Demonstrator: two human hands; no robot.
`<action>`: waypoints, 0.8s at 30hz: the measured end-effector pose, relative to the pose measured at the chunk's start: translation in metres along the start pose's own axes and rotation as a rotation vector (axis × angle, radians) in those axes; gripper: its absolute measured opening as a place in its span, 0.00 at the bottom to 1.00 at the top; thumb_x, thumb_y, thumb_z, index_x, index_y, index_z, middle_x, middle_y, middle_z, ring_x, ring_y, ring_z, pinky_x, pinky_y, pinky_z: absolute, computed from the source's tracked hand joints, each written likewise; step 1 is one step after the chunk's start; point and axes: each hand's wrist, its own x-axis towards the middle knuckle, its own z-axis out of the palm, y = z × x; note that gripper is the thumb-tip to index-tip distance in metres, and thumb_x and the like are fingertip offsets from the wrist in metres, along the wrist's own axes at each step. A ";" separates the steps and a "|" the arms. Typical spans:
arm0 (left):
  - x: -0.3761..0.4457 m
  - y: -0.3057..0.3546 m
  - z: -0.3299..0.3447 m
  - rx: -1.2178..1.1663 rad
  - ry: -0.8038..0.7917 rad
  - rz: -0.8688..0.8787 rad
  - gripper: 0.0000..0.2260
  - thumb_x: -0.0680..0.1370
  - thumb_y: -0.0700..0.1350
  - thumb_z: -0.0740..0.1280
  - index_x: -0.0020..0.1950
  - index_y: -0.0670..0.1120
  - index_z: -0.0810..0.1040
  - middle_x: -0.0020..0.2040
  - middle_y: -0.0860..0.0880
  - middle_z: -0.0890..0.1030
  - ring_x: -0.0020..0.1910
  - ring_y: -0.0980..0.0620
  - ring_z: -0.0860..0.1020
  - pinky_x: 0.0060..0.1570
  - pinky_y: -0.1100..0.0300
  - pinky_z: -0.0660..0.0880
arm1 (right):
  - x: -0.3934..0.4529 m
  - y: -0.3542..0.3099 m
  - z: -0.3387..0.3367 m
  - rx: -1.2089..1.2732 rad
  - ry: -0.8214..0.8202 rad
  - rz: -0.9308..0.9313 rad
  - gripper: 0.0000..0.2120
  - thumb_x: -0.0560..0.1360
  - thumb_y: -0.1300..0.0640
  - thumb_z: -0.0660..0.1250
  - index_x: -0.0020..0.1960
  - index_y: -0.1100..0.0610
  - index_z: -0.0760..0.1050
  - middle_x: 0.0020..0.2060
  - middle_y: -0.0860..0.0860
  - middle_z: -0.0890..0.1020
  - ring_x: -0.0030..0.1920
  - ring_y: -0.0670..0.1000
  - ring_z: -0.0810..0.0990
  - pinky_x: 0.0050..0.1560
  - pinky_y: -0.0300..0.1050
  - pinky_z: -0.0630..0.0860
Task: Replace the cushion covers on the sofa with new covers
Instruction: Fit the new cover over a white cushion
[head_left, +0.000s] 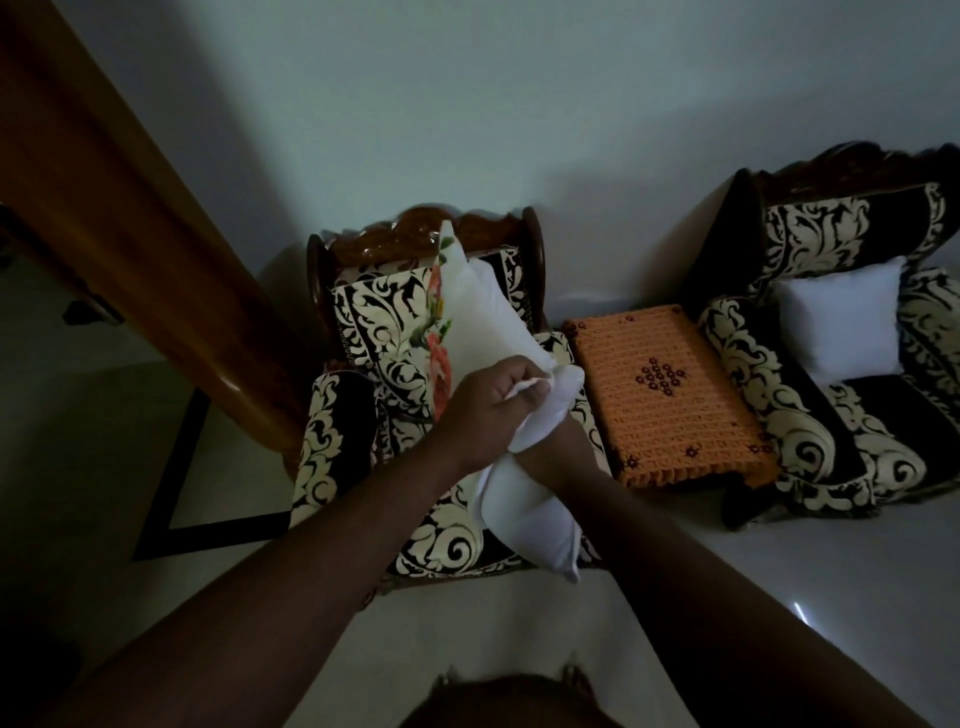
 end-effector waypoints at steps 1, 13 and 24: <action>0.001 0.001 -0.001 -0.016 0.048 -0.011 0.07 0.83 0.47 0.66 0.50 0.45 0.81 0.45 0.50 0.83 0.46 0.56 0.80 0.46 0.60 0.75 | 0.002 0.002 0.004 0.014 0.036 -0.010 0.17 0.77 0.50 0.70 0.62 0.58 0.77 0.55 0.55 0.83 0.56 0.57 0.82 0.52 0.45 0.76; -0.046 -0.079 0.001 0.768 0.089 -0.346 0.22 0.84 0.59 0.58 0.51 0.43 0.81 0.44 0.44 0.83 0.43 0.45 0.82 0.42 0.53 0.76 | 0.014 -0.013 -0.011 0.607 0.616 -0.172 0.23 0.75 0.60 0.74 0.68 0.52 0.75 0.58 0.42 0.82 0.58 0.39 0.79 0.58 0.43 0.77; -0.066 -0.027 0.061 0.178 -0.333 -0.288 0.33 0.76 0.71 0.60 0.49 0.41 0.83 0.43 0.41 0.84 0.43 0.47 0.83 0.42 0.49 0.77 | 0.032 -0.003 -0.019 0.877 0.618 -0.085 0.05 0.78 0.57 0.67 0.48 0.58 0.78 0.40 0.50 0.83 0.42 0.47 0.83 0.50 0.54 0.78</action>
